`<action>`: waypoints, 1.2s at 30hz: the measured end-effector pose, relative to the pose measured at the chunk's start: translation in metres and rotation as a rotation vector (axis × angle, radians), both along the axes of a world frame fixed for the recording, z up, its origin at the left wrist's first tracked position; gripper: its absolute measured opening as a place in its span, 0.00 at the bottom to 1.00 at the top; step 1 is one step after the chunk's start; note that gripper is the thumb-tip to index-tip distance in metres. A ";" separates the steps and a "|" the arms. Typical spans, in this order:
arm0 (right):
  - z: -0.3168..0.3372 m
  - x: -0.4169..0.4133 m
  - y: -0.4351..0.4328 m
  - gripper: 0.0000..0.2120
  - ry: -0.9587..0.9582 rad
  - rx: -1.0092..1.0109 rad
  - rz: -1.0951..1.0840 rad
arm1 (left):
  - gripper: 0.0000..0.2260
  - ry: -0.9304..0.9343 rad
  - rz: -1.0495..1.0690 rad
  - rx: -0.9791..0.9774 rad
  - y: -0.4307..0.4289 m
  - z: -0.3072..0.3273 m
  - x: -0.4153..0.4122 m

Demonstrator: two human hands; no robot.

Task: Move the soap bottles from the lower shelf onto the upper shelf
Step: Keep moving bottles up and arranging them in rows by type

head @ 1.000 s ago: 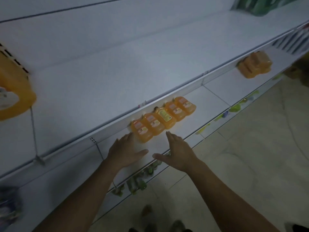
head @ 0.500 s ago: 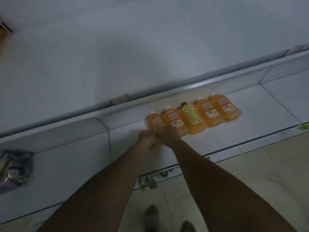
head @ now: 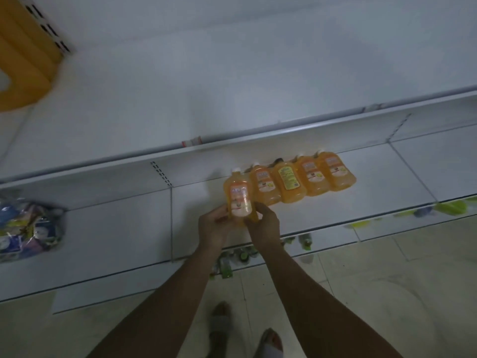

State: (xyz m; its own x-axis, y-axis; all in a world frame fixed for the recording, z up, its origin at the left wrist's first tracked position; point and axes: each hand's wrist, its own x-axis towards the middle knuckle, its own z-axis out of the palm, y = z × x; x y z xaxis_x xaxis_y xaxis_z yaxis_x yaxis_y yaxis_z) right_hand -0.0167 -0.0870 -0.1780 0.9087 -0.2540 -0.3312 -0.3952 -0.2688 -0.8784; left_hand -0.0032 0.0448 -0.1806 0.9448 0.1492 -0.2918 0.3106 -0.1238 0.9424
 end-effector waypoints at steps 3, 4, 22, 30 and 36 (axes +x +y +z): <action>0.037 -0.035 0.004 0.18 -0.163 0.006 -0.055 | 0.21 -0.138 -0.030 -0.010 0.007 0.051 -0.036; 0.050 -0.046 0.007 0.18 -0.199 0.029 -0.060 | 0.21 -0.175 -0.030 -0.020 0.011 0.067 -0.048; 0.264 -0.150 0.109 0.28 -0.570 0.302 0.450 | 0.22 -0.685 0.359 0.047 0.139 0.266 -0.214; 0.341 -0.127 0.231 0.26 -0.776 0.339 0.631 | 0.22 -0.868 0.474 0.230 0.253 0.345 -0.217; 0.369 -0.102 0.365 0.23 -0.839 0.220 0.678 | 0.21 -0.849 0.539 0.317 0.378 0.369 -0.203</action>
